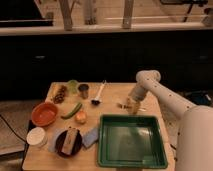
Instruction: Place fork in tray
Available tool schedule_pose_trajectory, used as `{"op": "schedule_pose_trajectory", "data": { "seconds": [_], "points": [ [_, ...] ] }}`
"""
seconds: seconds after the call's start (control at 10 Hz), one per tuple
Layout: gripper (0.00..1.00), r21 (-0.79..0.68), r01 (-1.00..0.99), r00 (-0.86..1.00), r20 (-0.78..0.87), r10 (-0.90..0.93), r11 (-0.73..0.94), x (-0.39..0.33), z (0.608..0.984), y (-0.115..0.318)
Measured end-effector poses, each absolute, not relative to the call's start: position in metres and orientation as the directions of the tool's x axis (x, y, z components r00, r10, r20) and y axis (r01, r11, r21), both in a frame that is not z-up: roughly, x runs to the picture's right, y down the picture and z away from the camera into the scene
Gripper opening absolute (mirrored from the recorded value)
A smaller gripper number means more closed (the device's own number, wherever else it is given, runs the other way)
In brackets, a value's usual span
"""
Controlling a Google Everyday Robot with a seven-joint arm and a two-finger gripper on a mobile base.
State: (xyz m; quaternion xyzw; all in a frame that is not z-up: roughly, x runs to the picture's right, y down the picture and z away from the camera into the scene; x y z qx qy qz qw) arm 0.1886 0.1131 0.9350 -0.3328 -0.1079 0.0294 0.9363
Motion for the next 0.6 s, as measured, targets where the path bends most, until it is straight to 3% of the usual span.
{"op": "schedule_pose_trajectory", "data": {
  "seconds": [0.2, 0.6],
  "points": [
    [0.52, -0.637, 0.013, 0.974, 0.183, 0.136, 0.771, 0.1903, 0.9372, 0.1151],
    [0.07, -0.65, 0.011, 0.972, 0.187, 0.146, 0.76, 0.1873, 0.9396, 0.1154]
  ]
}}
